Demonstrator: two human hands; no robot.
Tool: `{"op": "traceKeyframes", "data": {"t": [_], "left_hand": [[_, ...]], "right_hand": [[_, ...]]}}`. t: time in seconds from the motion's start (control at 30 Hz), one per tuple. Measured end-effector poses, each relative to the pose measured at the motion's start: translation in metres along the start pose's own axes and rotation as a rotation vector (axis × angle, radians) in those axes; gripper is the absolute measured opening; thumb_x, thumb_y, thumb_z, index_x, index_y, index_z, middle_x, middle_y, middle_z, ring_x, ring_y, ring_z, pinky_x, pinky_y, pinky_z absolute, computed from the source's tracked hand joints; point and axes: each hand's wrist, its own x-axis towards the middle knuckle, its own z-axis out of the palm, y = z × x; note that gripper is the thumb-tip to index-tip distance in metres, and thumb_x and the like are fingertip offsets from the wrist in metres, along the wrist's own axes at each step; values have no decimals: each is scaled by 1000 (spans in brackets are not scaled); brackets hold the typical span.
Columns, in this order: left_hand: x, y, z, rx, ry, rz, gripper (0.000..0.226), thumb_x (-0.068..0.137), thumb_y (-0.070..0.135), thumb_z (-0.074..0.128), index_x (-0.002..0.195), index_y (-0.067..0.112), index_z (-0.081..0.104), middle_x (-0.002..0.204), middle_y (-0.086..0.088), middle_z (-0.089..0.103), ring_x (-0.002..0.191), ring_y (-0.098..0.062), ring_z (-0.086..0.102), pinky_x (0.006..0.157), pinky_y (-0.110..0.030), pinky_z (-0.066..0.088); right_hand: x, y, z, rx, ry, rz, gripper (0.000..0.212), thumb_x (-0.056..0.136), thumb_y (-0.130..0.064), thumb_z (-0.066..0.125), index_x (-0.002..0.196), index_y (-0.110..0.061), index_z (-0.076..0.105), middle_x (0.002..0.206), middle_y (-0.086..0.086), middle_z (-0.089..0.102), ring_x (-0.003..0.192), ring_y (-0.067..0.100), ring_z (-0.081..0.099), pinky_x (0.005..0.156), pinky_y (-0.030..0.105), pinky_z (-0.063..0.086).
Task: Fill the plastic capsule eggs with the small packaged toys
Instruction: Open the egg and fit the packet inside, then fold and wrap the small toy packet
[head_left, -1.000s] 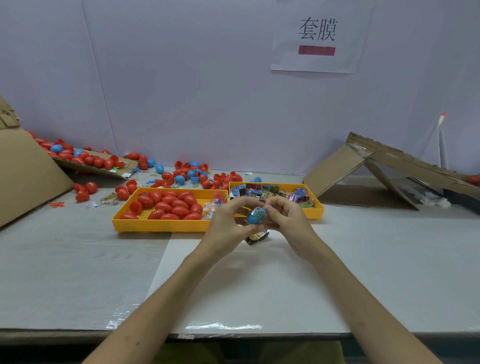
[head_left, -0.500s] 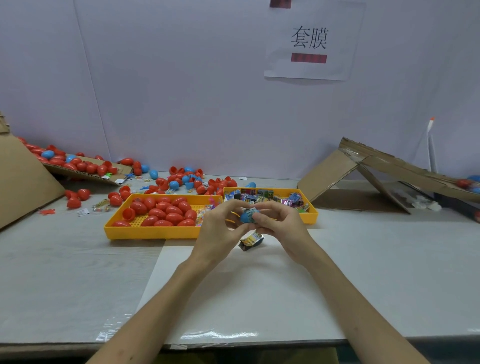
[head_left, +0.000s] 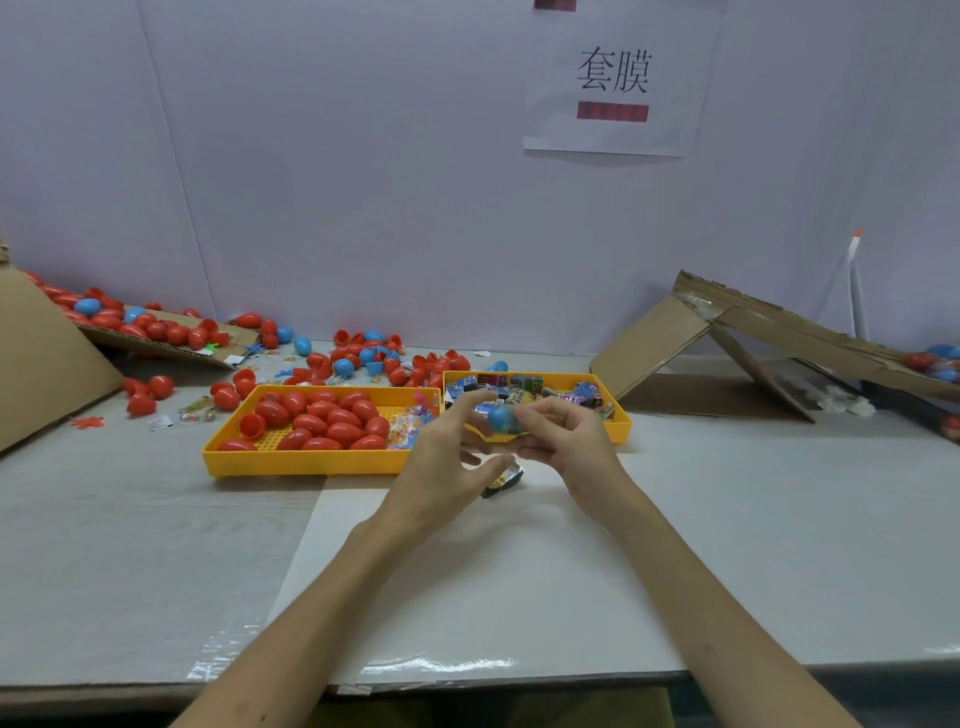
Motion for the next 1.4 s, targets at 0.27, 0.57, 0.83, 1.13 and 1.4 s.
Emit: {"op": "traceKeyframes", "data": {"t": [0.27, 0.57, 0.83, 1.13, 1.4], "left_hand": [[-7, -11, 5, 297, -348, -70, 66, 88, 27, 75, 142, 37, 38, 125, 10, 59, 107, -8, 59, 85, -22, 50], [-6, -11, 3, 298, -312, -34, 50, 90, 8, 66, 133, 28, 51, 115, 9, 63, 97, -8, 61, 73, -16, 50], [-4, -10, 5, 297, -322, -60, 48, 92, 8, 65, 135, 24, 51, 115, 3, 64, 100, -13, 61, 78, -19, 51], [-6, -12, 3, 311, -262, -85, 46, 89, 18, 73, 130, 26, 52, 99, 8, 60, 89, -11, 60, 81, -33, 56], [-4, -9, 1, 252, -258, -107, 44, 87, 11, 70, 125, 26, 54, 95, 6, 65, 86, -12, 64, 78, -33, 57]], "right_hand": [[10, -3, -19, 268, 317, 127, 13, 96, -24, 66, 94, -12, 70, 84, 6, 73, 63, 12, 67, 58, 20, 54], [23, -25, -23, 238, 111, 471, 17, 93, -11, 68, 106, -1, 65, 84, 14, 76, 72, 19, 75, 61, 23, 60], [93, -121, -113, 297, 567, 166, 51, 107, -29, 43, 152, -6, 32, 132, 22, 53, 116, 35, 62, 84, 40, 55], [34, -26, -42, -421, 184, 84, 23, 98, -16, 60, 78, -11, 70, 62, 3, 64, 41, 11, 48, 45, 22, 38], [8, 22, -17, -854, -38, -74, 27, 83, -39, 79, 74, -18, 64, 67, 2, 63, 59, 8, 51, 54, 22, 41]]}}
